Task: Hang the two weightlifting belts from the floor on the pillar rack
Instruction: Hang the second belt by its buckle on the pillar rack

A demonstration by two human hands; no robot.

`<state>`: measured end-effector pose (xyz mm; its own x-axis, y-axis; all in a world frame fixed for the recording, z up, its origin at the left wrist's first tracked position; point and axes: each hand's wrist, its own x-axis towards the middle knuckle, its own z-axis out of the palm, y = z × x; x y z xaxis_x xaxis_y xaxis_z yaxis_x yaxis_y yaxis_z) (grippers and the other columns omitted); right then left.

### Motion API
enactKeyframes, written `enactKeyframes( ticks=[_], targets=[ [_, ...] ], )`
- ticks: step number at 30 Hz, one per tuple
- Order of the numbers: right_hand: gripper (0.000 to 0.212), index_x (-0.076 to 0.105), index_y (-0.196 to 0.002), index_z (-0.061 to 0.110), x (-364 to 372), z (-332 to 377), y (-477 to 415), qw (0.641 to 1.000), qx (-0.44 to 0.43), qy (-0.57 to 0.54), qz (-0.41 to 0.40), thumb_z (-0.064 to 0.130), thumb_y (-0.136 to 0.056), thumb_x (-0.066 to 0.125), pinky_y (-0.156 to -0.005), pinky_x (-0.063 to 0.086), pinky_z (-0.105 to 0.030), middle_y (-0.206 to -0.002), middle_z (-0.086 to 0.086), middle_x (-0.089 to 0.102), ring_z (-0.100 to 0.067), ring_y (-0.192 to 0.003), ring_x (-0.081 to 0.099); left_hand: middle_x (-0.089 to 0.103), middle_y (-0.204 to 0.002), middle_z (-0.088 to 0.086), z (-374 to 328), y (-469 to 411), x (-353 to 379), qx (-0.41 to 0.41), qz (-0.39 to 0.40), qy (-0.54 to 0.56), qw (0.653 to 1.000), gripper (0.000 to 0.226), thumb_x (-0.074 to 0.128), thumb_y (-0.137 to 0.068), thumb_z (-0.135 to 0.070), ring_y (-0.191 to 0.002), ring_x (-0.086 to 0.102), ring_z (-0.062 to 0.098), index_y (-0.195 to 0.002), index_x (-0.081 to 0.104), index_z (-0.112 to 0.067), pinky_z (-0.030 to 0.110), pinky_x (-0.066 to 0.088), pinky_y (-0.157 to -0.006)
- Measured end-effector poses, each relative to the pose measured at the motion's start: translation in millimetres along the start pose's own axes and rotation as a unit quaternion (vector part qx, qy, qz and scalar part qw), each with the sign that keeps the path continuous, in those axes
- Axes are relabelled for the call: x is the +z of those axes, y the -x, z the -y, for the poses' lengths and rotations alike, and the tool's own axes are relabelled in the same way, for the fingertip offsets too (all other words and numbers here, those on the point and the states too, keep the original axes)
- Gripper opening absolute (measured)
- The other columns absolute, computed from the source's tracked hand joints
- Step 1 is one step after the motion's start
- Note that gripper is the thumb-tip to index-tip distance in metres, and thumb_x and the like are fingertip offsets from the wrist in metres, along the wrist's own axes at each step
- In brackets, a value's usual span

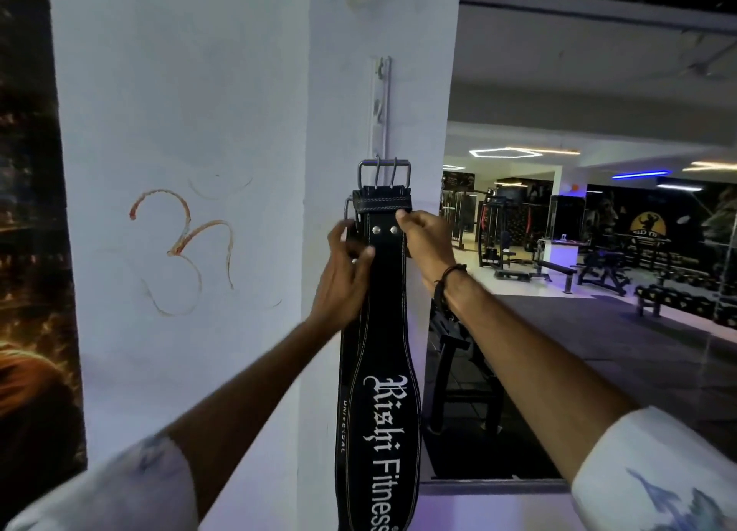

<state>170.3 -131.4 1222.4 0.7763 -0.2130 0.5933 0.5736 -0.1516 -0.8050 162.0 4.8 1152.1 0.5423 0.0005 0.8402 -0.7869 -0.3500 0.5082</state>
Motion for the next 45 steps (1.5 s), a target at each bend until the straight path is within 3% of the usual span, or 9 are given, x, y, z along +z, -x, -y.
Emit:
enactKeyframes(
  ticks=[9, 14, 16, 21, 25, 29, 36, 41, 45],
  targets=[
    [0.038, 0.06, -0.106, 0.014, -1, -6, 4, 0.999, 0.012, -0.018, -0.041, 0.033, -0.078, 0.078, -0.081, 0.06, -0.048, -0.085, 0.003, 0.069, -0.016, -0.082, 0.069, 0.056, -0.138, 0.013, -14, -72, -7, 0.019, 0.062, -0.068, 0.996, 0.053, 0.043, -0.1, -0.022, -0.126, 0.054, 0.029, -0.152, 0.031, -0.02, 0.048, 0.045, -0.107],
    [0.056, 0.048, -0.133, 0.027, -4, -6, -1, 0.987, -0.126, 0.085, -0.047, 0.006, -0.086, 0.068, -0.065, 0.052, -0.017, -0.11, -0.003, 0.052, -0.009, -0.078, 0.062, 0.059, -0.125, 0.017, -12, -76, -6, 0.007, 0.102, -0.046, 0.994, 0.043, 0.045, -0.098, -0.008, -0.104, 0.064, 0.031, -0.137, 0.037, -0.023, 0.046, 0.057, -0.089],
    [0.055, 0.052, -0.133, 0.027, -3, -7, -8, 0.983, -0.152, 0.098, -0.038, 0.001, -0.087, 0.065, -0.066, 0.054, -0.013, -0.127, -0.006, 0.044, -0.012, -0.082, 0.067, 0.06, -0.123, 0.017, -11, -80, -8, 0.0, 0.108, -0.044, 0.993, 0.039, 0.045, -0.099, -0.003, -0.098, 0.063, 0.027, -0.135, 0.038, -0.019, 0.034, 0.055, -0.075],
    [0.046, 0.052, -0.125, 0.023, 1, -12, -9, 0.97, -0.209, 0.105, -0.066, 0.0, -0.087, 0.064, -0.075, 0.053, -0.02, -0.126, 0.0, 0.045, 0.021, -0.092, 0.051, 0.062, -0.116, 0.013, -6, -90, -10, -0.012, 0.114, -0.05, 0.992, 0.033, 0.044, -0.101, -0.004, -0.087, 0.06, 0.022, -0.131, 0.042, -0.018, 0.029, 0.049, -0.066],
    [0.051, 0.059, -0.131, 0.031, 9, -13, -27, 0.975, -0.178, 0.13, -0.013, 0.001, -0.092, 0.055, -0.092, 0.055, -0.028, -0.129, 0.002, 0.042, -0.009, -0.1, 0.058, 0.061, -0.098, 0.001, -4, -100, -10, -0.032, 0.126, -0.049, 0.99, 0.031, 0.042, -0.103, -0.004, -0.077, 0.062, 0.019, -0.131, 0.041, -0.016, 0.021, 0.049, -0.054],
    [0.051, 0.061, -0.13, 0.025, 13, -7, -48, 0.979, -0.166, 0.12, 0.017, -0.003, -0.088, 0.054, -0.101, 0.05, -0.029, -0.132, -0.004, 0.046, -0.012, -0.112, 0.055, 0.062, -0.093, 0.001, -1, -113, -13, -0.028, 0.122, -0.064, 0.99, 0.029, 0.041, -0.103, -0.004, -0.072, 0.062, 0.017, -0.128, 0.042, -0.018, 0.014, 0.047, -0.05],
    [0.047, 0.064, -0.122, 0.019, 24, 3, -80, 0.975, -0.19, 0.119, 0.002, -0.003, -0.082, 0.054, -0.092, 0.056, -0.04, -0.125, -0.002, 0.057, -0.024, -0.106, 0.064, 0.061, -0.11, 0.015, 3, -135, -4, 0.01, 0.042, -0.114, 0.993, 0.033, 0.045, -0.099, -0.008, -0.093, 0.062, 0.031, -0.128, 0.045, -0.024, 0.05, 0.056, -0.082],
    [0.041, 0.068, -0.116, 0.019, 28, 11, -97, 0.975, -0.176, 0.136, 0.013, -0.001, -0.082, 0.055, -0.096, 0.054, -0.038, -0.124, -0.003, 0.059, -0.018, -0.11, 0.059, 0.032, -0.135, 0.014, 1, -149, 0, -0.043, 0.013, -0.168, 0.985, 0.034, 0.047, -0.103, -0.014, -0.1, 0.064, 0.042, -0.136, 0.044, -0.024, 0.054, 0.057, -0.087],
    [0.037, 0.071, -0.109, 0.022, 30, 17, -111, 0.979, -0.147, 0.138, 0.019, 0.005, -0.079, 0.058, -0.091, 0.056, -0.043, -0.115, -0.002, 0.064, -0.02, -0.102, 0.064, 0.035, -0.139, 0.016, 0, -163, -1, -0.058, 0.026, -0.2, 0.978, 0.037, 0.047, -0.103, -0.015, -0.109, 0.061, 0.045, -0.139, 0.045, -0.02, 0.054, 0.052, -0.094]
  ],
)
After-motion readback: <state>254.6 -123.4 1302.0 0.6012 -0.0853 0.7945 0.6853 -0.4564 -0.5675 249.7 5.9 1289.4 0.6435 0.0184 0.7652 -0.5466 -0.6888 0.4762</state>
